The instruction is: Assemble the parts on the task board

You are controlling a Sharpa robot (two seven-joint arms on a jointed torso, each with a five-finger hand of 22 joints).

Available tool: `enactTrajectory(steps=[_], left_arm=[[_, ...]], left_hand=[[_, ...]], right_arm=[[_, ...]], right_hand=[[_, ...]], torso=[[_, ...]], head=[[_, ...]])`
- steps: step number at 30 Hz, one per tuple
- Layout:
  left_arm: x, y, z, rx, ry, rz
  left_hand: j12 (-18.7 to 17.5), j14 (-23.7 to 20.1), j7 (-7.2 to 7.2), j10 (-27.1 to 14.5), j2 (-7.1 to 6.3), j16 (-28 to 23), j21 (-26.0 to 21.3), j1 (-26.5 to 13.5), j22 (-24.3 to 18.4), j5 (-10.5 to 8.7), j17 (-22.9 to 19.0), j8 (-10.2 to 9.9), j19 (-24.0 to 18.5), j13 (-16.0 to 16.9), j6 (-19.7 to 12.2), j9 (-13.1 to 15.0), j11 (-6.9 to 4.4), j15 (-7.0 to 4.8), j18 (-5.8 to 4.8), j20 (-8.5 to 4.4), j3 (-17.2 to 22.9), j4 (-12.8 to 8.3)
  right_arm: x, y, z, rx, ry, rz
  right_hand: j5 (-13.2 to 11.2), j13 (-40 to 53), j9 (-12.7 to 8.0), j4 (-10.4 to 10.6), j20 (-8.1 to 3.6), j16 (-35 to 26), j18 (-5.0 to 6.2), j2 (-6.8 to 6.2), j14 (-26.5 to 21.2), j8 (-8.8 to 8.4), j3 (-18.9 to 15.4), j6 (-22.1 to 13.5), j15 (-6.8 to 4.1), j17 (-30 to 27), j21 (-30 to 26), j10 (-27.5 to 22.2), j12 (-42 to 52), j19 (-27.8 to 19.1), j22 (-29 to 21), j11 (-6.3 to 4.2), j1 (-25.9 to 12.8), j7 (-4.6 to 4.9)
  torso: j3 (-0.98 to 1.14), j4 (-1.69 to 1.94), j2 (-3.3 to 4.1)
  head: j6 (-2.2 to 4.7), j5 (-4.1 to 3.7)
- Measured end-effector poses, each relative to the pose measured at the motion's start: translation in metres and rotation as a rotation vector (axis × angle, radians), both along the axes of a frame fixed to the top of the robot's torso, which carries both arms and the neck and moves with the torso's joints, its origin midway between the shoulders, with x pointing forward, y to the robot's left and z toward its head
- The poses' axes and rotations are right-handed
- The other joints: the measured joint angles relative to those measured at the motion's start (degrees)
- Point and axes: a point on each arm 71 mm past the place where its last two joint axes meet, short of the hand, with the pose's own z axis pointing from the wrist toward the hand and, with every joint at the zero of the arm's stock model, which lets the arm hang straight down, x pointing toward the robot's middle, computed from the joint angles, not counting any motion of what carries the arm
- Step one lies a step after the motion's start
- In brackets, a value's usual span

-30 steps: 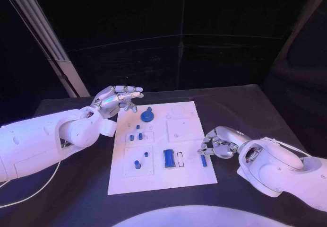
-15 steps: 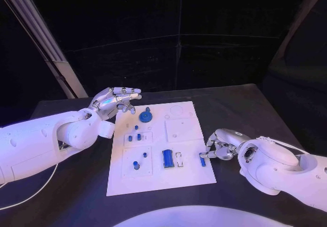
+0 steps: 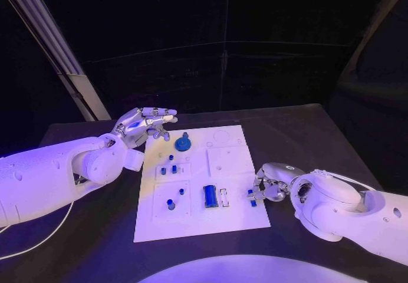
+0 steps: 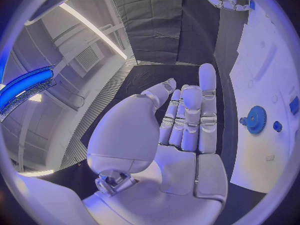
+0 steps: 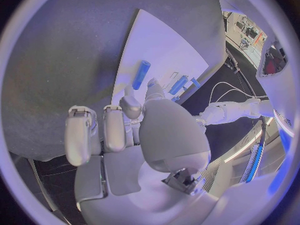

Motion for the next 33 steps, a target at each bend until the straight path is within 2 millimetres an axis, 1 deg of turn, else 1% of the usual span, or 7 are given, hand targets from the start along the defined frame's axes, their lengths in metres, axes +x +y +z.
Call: enactTrajectory(steps=[4, 7, 11, 16, 27, 29, 33], left_arm=[[0.0, 0.0, 0.0, 0.0, 0.001, 0.0], [0.0, 0.0, 0.0, 0.001, 0.001, 0.0], [0.0, 0.0, 0.0, 0.001, 0.002, 0.0], [0.0, 0.0, 0.0, 0.001, 0.002, -0.001], [0.0, 0.0, -0.001, 0.002, 0.004, -0.002], [0.0, 0.0, -0.001, 0.002, 0.005, -0.002], [0.0, 0.0, -0.001, 0.002, 0.006, -0.004]], left_hand=[[0.0, 0.0, 0.0, 0.0, 0.0, 0.0, 0.0, 0.0, 0.0, 0.0, 0.0, 0.0, 0.0, 0.0, 0.0, 0.0, 0.0, 0.0, 0.0, 0.0, 0.0, 0.0], [0.0, 0.0, 0.0, 0.0, 0.0, 0.0, 0.0, 0.0, 0.0, 0.0, 0.0, 0.0, 0.0, 0.0, 0.0, 0.0, 0.0, 0.0, 0.0, 0.0, 0.0, 0.0], [0.0, 0.0, 0.0, 0.0, 0.0, 0.0, 0.0, 0.0, 0.0, 0.0, 0.0, 0.0, 0.0, 0.0, 0.0, 0.0, 0.0, 0.0, 0.0, 0.0, 0.0, 0.0], [0.0, 0.0, 0.0, 0.0, 0.0, 0.0, 0.0, 0.0, 0.0, 0.0, 0.0, 0.0, 0.0, 0.0, 0.0, 0.0, 0.0, 0.0, 0.0, 0.0, 0.0, 0.0], [0.0, 0.0, 0.0, 0.0, 0.0, 0.0, 0.0, 0.0, 0.0, 0.0, -0.1, 0.0, 0.0, 0.0, 0.0, 0.0, 0.0, 0.0, 0.0, 0.0, 0.0, 0.0], [0.0, -0.1, 0.0, 0.0, 0.0, 0.0, 0.0, 0.0, 0.0, 0.0, -0.3, 0.0, 0.0, 0.0, 0.0, 0.0, 0.0, 0.15, 0.0, 0.0, 0.0, 0.0], [0.0, -0.2, 0.0, -0.2, 0.0, 0.0, 0.0, 0.0, 0.0, 0.0, -0.3, 0.0, 0.0, 0.0, 0.0, 0.0, 0.21, 0.21, -0.01, 0.0, 0.0, 0.0]], right_arm=[[0.002, 0.0, -0.002, -0.026, 0.007, 0.012], [0.004, 0.002, -0.002, -0.045, 0.004, 0.028], [0.006, 0.008, -0.002, -0.07, -0.009, 0.054], [0.008, 0.017, -0.001, -0.096, -0.03, 0.088], [0.008, 0.026, -0.001, -0.15, -0.064, 0.138], [0.008, 0.027, -0.001, -0.158, -0.068, 0.145], [0.008, 0.03, 0.0, -0.171, -0.075, 0.161]], right_hand=[[0.0, -0.3, 0.2, 0.0, 0.0, -0.3, 0.0, 0.0, 0.0, 0.1, 0.0, 0.2, 0.0, -0.3, -0.3, 0.0, -0.4, 0.0, 0.0, -0.01, 0.0, -0.2], [0.0, -0.4, 0.2, 0.0, -0.14, -0.3, 0.0, 0.5, 0.0, 0.05, 0.0, 0.5, 0.0, -0.4, -0.3, -0.2, -0.4, -0.1, 0.0, -0.21, 0.5, -0.12], [-1.7, -0.4, 0.3, 0.0, -0.23, -0.5, 0.0, 0.38, 0.0, -0.06, 0.0, 0.7, 0.0, -0.4, -0.3, -0.2, -0.7, -0.2, 0.0, -0.22, 1.4, -0.13], [-2.5, -0.4, 0.3, -0.3, -0.23, -0.5, 0.0, 0.65, 0.0, -0.4, -0.2, 0.9, 0.0, -0.4, -0.5, -0.2, -0.7, -0.2, 0.0, -0.21, 2.3, -0.1], [-2.5, -0.6, 0.3, -1.7, -0.23, -0.9, 0.0, 0.72, 0.0, -0.45, 0.0, 1.1, 0.0, -0.6, -0.5, -0.2, -1.3, -0.2, 0.0, -0.21, 4.3, -0.1], [-2.5, -0.8, 0.3, -2.0, -0.23, -0.9, 0.0, 0.8, 0.0, -0.9, 0.1, 1.3, 0.0, -0.7, -0.5, -0.4, -1.6, -0.2, 0.0, -0.05, 4.7, -0.12], [-3.6, -1.2, 0.3, -3.9, -0.02, -1.3, 0.0, 1.09, 0.0, -1.61, 1.3, 0.8, 0.0, -1.1, -0.8, -0.9, -2.6, -0.4, 0.0, 0.09, 7.6, 0.47]], torso=[[-0.02, 0.03, 0.01], [-0.02, 0.03, 0.01], [-0.02, 0.03, 0.0], [-0.02, 0.03, -0.02], [-0.04, -0.1, -0.04], [-0.04, -0.11, -0.06], [-0.04, -0.11, -0.07]], head=[[-0.14, 0.07], [-0.21, 0.21], [-0.27, 0.34], [-0.23, 0.41], [-0.07, 0.46], [-0.03, 0.46], [0.02, 0.4]])
